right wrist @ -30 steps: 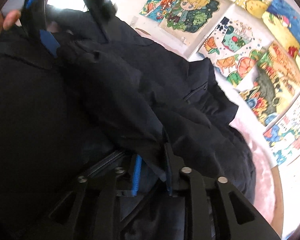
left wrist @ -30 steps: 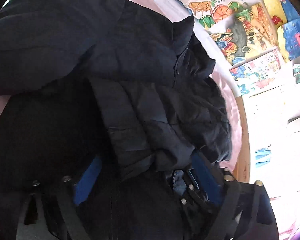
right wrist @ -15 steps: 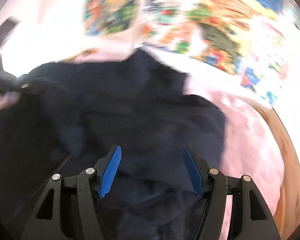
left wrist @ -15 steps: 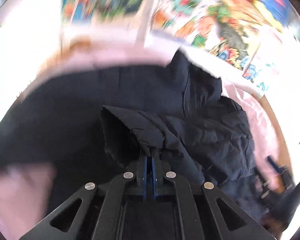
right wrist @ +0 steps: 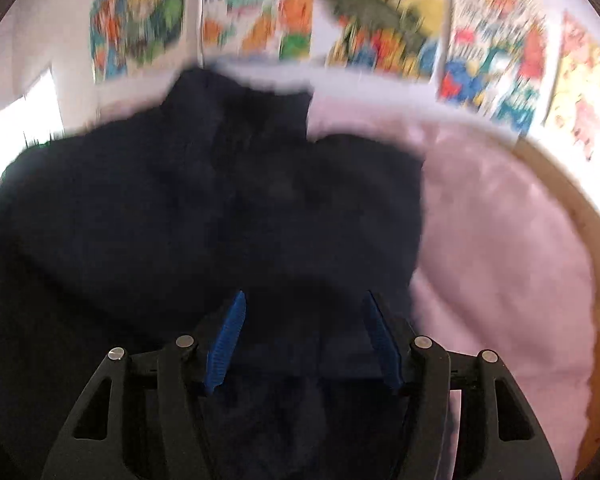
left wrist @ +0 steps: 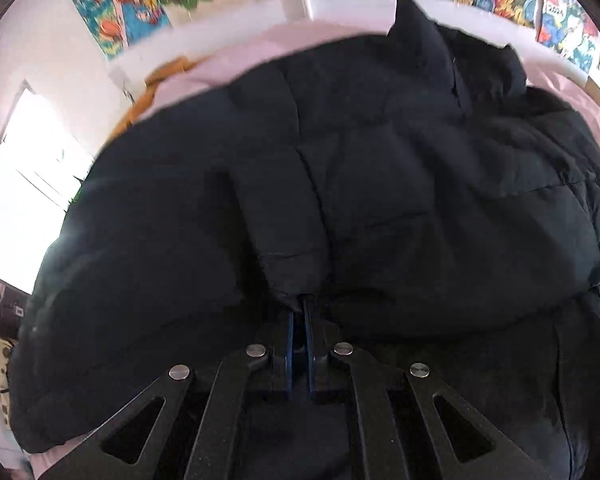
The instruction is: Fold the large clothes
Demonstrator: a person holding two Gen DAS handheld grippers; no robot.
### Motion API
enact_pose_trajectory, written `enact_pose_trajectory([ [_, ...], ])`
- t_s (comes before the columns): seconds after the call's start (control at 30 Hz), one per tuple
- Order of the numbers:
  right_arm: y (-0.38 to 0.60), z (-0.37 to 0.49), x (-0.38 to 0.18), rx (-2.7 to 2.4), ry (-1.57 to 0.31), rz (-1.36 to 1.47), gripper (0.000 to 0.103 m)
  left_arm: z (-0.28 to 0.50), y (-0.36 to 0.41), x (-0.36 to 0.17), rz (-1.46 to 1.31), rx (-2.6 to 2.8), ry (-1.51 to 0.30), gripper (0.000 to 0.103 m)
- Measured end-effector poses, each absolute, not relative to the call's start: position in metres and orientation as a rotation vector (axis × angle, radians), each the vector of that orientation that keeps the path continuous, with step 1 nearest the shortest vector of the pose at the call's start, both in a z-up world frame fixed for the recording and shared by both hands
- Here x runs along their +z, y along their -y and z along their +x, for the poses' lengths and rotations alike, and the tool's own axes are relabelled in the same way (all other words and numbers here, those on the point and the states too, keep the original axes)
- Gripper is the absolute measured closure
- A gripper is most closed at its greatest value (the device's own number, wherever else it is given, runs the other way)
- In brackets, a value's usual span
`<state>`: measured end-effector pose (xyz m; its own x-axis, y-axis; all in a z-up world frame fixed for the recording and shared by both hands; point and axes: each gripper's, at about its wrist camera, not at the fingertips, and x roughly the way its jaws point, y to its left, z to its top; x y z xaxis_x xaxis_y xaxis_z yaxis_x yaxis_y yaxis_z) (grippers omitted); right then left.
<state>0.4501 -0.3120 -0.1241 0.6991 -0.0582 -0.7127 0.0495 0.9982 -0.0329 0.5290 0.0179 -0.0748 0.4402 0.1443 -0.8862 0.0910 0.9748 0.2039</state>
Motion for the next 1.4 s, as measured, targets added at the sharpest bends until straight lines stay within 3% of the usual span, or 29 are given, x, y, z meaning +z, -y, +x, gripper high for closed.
enact_pose_trajectory([
  [0.23, 0.308, 0.46, -0.154, -0.065, -0.863, 0.022, 0.045, 0.525, -0.03, -0.065, 0.123, -0.011, -1.117, 0.089],
  [0.3, 0.309, 0.455, -0.151, -0.068, -0.849, 0.034, 0.035, 0.516, -0.04, -0.05, 0.042, -0.05, -1.093, 0.07],
  [0.33, 0.31, 0.452, -0.148, -0.07, -0.838, 0.043, 0.025, 0.509, -0.047, -0.04, 0.005, -0.062, -1.077, 0.062],
  [0.4, 0.312, 0.445, -0.137, -0.053, -0.803, 0.06, 0.016, 0.494, -0.055, -0.024, -0.03, -0.065, -1.025, 0.013],
  [0.43, 0.315, 0.441, -0.129, -0.04, -0.782, 0.065, 0.016, 0.482, -0.059, -0.015, -0.042, -0.057, -0.98, 0.011],
  [0.5, 0.31, 0.433, -0.114, -0.024, -0.736, 0.063, 0.015, 0.471, -0.065, -0.003, -0.063, -0.05, -0.956, 0.011],
  [0.67, 0.294, 0.407, -0.07, 0.037, -0.616, 0.069, 0.002, 0.425, -0.113, 0.015, -0.234, 0.034, -0.965, 0.011],
  [0.87, 0.263, 0.384, -0.038, 0.194, -0.617, 0.067, 0.002, 0.365, -0.197, 0.012, -0.573, 0.171, -0.901, 0.007],
  [1.07, 0.229, 0.366, -0.028, 0.382, -0.676, 0.121, 0.002, 0.365, -0.272, -0.024, -0.963, 0.275, -0.802, 0.006],
  [1.27, 0.198, 0.353, -0.028, 0.468, -0.689, 0.107, 0.002, 0.382, -0.308, -0.051, -1.039, 0.443, -0.712, 0.006],
  [1.37, 0.187, 0.351, -0.029, 0.482, -0.697, 0.082, 0.002, 0.386, -0.317, -0.054, -1.045, 0.497, -0.672, 0.011],
  [1.4, 0.185, 0.351, -0.027, 0.485, -0.702, 0.078, 0.002, 0.388, -0.318, -0.053, -1.031, 0.515, -0.667, 0.024],
])
